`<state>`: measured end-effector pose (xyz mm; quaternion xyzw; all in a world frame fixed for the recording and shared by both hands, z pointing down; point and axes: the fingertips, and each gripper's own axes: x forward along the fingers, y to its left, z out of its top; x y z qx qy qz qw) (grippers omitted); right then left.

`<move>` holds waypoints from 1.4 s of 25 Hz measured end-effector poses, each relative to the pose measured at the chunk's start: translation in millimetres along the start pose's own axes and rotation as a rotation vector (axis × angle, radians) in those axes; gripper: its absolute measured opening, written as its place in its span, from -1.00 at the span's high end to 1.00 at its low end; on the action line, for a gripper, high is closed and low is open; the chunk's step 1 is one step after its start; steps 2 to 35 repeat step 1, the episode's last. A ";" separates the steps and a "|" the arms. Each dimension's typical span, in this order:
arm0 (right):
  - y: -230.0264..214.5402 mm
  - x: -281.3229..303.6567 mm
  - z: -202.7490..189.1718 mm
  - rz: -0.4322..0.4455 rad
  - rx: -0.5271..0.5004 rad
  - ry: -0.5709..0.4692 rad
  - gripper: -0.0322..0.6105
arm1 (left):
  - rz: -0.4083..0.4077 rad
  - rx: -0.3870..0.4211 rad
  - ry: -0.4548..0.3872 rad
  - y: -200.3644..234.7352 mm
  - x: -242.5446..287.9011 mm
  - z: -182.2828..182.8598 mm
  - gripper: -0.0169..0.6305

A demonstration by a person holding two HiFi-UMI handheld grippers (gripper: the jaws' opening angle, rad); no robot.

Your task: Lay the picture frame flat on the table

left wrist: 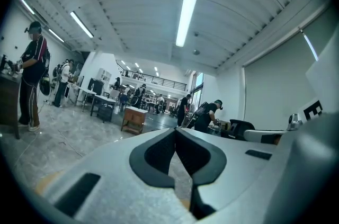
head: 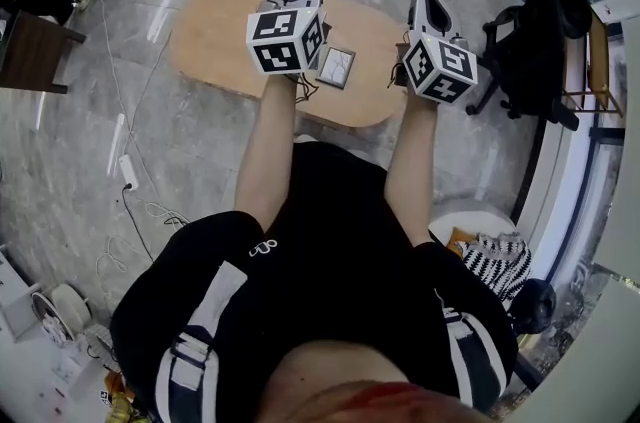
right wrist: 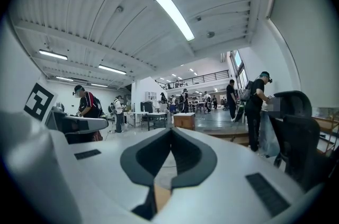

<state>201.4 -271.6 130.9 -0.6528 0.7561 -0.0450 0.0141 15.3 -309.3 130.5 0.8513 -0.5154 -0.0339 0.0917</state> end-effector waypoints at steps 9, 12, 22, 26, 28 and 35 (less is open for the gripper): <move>3.5 5.6 1.5 0.001 -0.003 0.002 0.87 | 0.003 -0.003 -0.001 6.2 2.1 2.9 0.92; 3.5 5.6 1.5 0.001 -0.003 0.002 0.87 | 0.003 -0.003 -0.001 6.2 2.1 2.9 0.92; 3.5 5.6 1.5 0.001 -0.003 0.002 0.87 | 0.003 -0.003 -0.001 6.2 2.1 2.9 0.92; 3.5 5.6 1.5 0.001 -0.003 0.002 0.87 | 0.003 -0.003 -0.001 6.2 2.1 2.9 0.92; 3.5 5.6 1.5 0.001 -0.003 0.002 0.87 | 0.003 -0.003 -0.001 6.2 2.1 2.9 0.92; 3.5 5.6 1.5 0.001 -0.003 0.002 0.87 | 0.003 -0.003 -0.001 6.2 2.1 2.9 0.92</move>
